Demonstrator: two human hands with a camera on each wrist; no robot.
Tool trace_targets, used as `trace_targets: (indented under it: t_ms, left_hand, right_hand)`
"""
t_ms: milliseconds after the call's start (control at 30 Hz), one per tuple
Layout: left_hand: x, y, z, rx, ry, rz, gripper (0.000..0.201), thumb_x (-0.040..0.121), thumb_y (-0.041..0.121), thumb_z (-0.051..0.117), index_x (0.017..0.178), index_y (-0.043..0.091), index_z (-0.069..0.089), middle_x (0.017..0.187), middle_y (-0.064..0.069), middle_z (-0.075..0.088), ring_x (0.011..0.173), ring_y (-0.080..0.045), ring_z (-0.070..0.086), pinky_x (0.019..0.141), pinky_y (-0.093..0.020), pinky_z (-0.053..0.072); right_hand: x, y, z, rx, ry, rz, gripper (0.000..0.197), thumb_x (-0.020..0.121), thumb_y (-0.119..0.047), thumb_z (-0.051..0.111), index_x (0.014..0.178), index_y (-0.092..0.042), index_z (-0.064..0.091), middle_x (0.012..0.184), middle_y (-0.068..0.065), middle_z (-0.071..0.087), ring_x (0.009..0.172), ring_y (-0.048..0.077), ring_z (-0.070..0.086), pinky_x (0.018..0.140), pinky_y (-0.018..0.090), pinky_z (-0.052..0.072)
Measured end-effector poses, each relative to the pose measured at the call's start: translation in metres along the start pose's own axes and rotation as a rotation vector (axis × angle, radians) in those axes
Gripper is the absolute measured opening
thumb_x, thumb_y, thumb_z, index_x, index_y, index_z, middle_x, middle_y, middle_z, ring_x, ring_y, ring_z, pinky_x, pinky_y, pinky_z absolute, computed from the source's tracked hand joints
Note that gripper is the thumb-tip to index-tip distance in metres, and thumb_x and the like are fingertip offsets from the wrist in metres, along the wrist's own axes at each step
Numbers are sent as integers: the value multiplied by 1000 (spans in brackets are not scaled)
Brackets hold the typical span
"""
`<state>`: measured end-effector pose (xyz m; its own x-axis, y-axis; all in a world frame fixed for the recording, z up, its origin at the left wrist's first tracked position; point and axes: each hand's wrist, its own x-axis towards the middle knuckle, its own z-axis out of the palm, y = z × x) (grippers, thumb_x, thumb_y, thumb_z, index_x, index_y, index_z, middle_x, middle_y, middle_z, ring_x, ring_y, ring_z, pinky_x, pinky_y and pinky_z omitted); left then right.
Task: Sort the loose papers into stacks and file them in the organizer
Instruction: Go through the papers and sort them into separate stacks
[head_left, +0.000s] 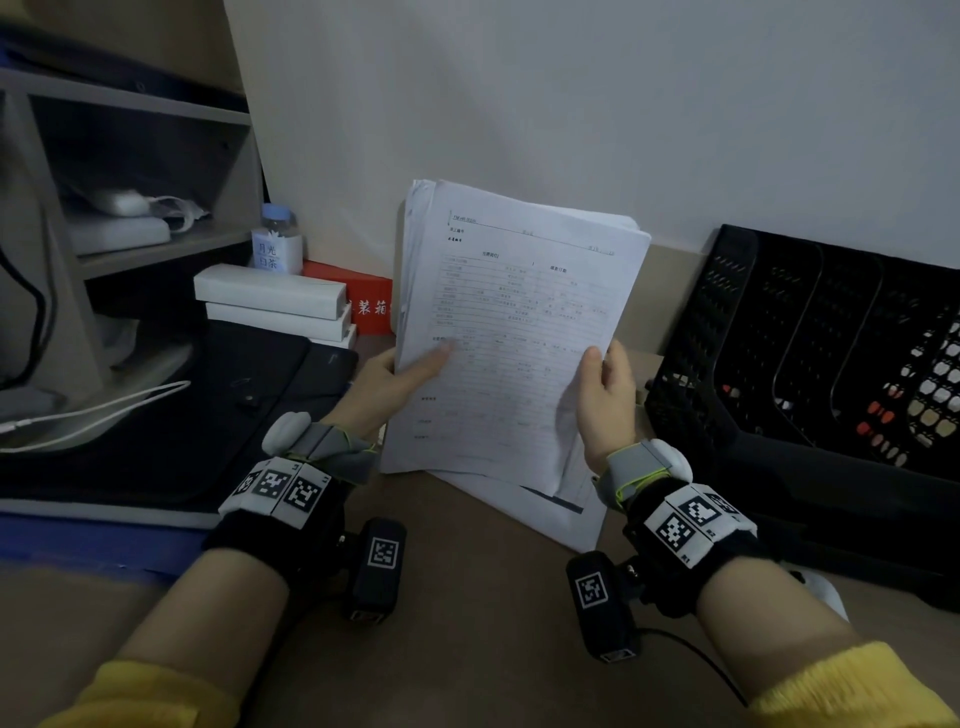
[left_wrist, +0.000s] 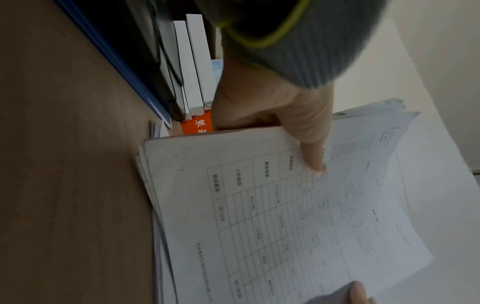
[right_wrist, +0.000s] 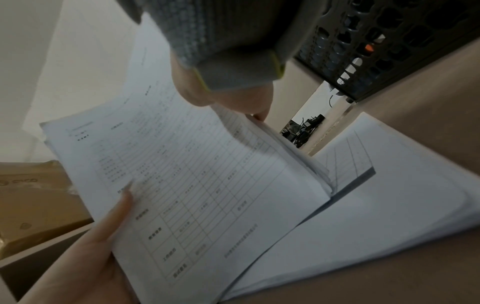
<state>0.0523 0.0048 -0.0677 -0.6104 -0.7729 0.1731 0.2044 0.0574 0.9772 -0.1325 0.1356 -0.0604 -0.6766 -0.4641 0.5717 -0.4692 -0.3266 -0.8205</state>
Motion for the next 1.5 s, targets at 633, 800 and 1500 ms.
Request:
trace_targets:
  t_ms: [633, 800, 1500]
  left_hand:
    - [-2, -5, -6, -38, -206, -124, 75, 57, 52, 84, 121, 17, 64, 117, -3, 71, 108, -19, 67, 95, -38, 52]
    - [-2, -9, 0, 127, -163, -91, 39, 85, 28, 70, 122, 18, 64, 117, 2, 69, 108, -13, 65, 100, -37, 50]
    - [8, -23, -5, 262, 78, -175, 47, 87, 20, 70, 125, -5, 59, 122, -18, 64, 113, -33, 61, 101, -47, 48]
  right_hand:
    - [-5, 12, -9, 46, -259, 354, 34, 95, -24, 56, 127, -11, 56, 121, 2, 65, 108, 15, 64, 90, 30, 53]
    - [-4, 14, -7, 7, -203, 284, 24, 96, -20, 54, 120, -16, 57, 115, -1, 66, 106, 16, 64, 93, 36, 51]
    - [16, 41, -55, -791, -114, 808, 46, 93, -14, 52, 134, 5, 42, 132, 22, 49, 121, 39, 50, 95, 41, 47]
